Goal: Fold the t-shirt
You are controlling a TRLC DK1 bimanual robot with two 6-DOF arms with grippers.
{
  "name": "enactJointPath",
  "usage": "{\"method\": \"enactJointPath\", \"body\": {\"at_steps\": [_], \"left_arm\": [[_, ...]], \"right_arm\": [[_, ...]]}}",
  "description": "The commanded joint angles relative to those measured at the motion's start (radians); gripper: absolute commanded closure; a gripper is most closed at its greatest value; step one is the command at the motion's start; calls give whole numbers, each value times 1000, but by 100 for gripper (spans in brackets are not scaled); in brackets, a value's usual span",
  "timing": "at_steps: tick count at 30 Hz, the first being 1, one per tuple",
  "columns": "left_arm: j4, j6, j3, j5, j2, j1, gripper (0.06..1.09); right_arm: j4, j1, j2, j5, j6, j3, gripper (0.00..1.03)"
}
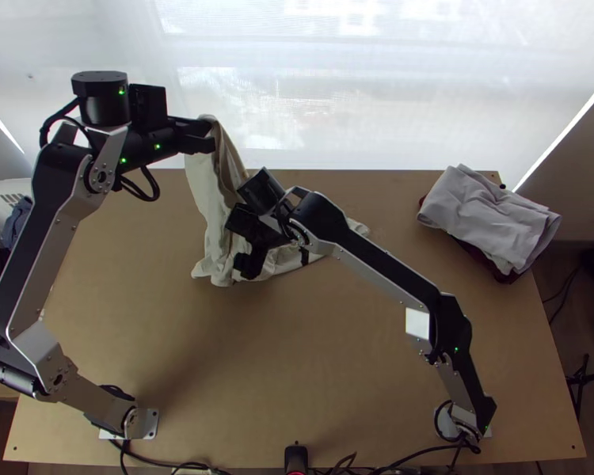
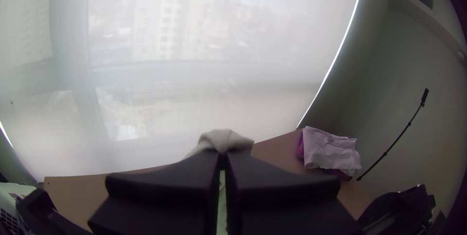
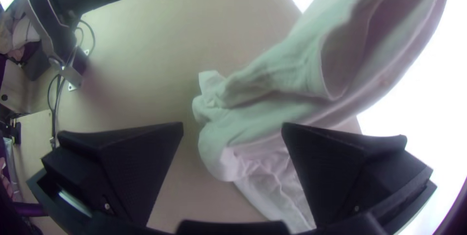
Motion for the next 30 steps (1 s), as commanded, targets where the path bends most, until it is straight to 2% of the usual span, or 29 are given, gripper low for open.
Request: {"method": "enactJointPath", "body": {"at_steps": [1, 6, 8, 18, 30], "left_arm": [[3, 1, 1, -2, 1, 6, 105], [1, -5, 0, -2, 0, -11, 105], [3, -9, 4, -2, -2, -11, 105], [-40, -15, 7, -2, -56, 0, 105], [-56, -12, 4, 0, -65, 12, 105]], "right_arm": [[102, 65, 25, 30, -21, 28, 10], [113, 72, 39, 53, -15, 23, 10], [176, 72, 36, 90, -15, -10, 10], [242, 52, 30, 251, 15, -23, 10], [306, 26, -67, 302, 34, -26, 10]]}}
